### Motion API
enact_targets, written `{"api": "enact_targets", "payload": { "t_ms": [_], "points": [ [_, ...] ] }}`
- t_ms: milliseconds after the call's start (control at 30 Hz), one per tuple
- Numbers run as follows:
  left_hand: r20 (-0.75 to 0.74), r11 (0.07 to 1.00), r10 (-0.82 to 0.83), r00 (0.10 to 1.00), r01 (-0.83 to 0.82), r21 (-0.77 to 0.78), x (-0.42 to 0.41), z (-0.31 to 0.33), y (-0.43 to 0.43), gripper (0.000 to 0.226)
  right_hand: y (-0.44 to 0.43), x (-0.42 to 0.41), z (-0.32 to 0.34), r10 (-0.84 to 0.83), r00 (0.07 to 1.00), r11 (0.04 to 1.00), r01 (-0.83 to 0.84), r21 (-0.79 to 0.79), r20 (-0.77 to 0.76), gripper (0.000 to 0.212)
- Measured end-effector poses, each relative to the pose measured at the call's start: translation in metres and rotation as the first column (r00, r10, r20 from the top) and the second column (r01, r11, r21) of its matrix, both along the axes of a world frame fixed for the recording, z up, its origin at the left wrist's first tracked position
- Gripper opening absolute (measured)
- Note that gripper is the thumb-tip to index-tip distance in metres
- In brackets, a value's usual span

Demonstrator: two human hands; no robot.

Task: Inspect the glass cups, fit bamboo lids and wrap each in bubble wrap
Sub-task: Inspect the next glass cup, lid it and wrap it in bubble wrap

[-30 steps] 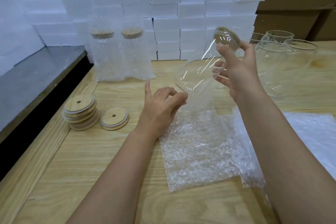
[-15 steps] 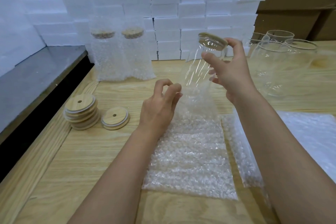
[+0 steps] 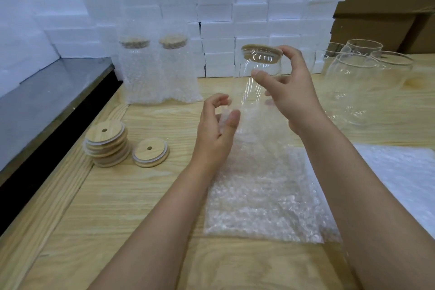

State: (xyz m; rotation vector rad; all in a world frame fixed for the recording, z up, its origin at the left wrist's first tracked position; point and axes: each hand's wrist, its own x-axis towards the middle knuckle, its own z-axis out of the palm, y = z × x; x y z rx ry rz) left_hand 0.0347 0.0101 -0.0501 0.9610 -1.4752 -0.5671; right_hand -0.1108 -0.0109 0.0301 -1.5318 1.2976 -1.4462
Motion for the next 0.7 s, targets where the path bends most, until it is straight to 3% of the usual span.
{"api": "enact_targets", "payload": {
  "t_ms": [333, 433, 567, 633, 700],
  "points": [
    [-0.096, 0.992, 0.078, 0.992, -0.086, -0.087, -0.003, 0.021, -0.002, 0.05, 0.003, 0.009, -0.003, 0.082, 0.994, 0.996, -0.083, -0.01, -0.073, 0.055],
    [-0.159, 1.0, -0.02, 0.987, 0.019, -0.004, 0.005, 0.027, -0.002, 0.083, 0.005, 0.01, -0.002, 0.064, 0.993, 0.997, -0.067, -0.025, -0.098, 0.059],
    [-0.063, 0.959, -0.172, 0.983, 0.181, 0.218, 0.031, 0.016, -0.005, 0.135, 0.008, 0.003, 0.006, 0.014, 0.998, 0.997, -0.019, -0.079, -0.062, 0.057],
    [0.032, 0.927, -0.232, 0.972, 0.211, 0.31, 0.038, 0.009, -0.005, 0.131, 0.008, 0.002, 0.008, 0.025, 0.999, 0.995, -0.027, -0.097, -0.024, 0.057],
    [0.076, 0.921, -0.265, 0.961, 0.228, 0.317, 0.036, 0.004, -0.006, 0.102, 0.009, 0.004, 0.009, 0.042, 0.999, 0.993, -0.043, -0.109, -0.012, 0.057]
  ]
}}
